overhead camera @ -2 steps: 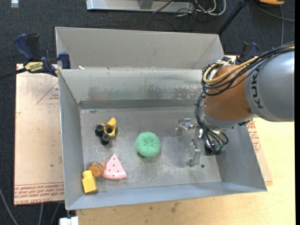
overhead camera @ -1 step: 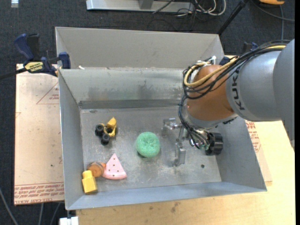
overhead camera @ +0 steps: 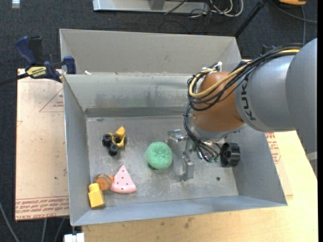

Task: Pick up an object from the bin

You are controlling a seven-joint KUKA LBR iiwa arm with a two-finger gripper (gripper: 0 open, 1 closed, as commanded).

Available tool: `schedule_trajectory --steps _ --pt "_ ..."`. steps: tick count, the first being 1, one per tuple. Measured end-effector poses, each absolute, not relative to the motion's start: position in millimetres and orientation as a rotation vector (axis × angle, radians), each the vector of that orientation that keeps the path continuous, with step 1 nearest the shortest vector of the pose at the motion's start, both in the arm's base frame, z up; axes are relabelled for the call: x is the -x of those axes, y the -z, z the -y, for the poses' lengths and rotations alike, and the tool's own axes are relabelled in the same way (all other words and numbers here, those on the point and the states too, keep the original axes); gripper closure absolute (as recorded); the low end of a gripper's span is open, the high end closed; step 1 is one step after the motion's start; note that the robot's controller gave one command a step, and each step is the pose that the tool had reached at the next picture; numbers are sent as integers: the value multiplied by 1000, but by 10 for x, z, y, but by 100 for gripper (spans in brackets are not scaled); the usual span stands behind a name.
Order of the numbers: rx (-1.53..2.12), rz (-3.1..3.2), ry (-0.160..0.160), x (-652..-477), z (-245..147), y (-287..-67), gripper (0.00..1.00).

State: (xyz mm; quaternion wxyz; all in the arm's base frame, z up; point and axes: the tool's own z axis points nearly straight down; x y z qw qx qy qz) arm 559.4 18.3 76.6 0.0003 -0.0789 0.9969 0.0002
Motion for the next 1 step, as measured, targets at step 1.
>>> schedule_trajectory --steps 1 --pt "446 -3106 -2 -5692 -348 -715 0"
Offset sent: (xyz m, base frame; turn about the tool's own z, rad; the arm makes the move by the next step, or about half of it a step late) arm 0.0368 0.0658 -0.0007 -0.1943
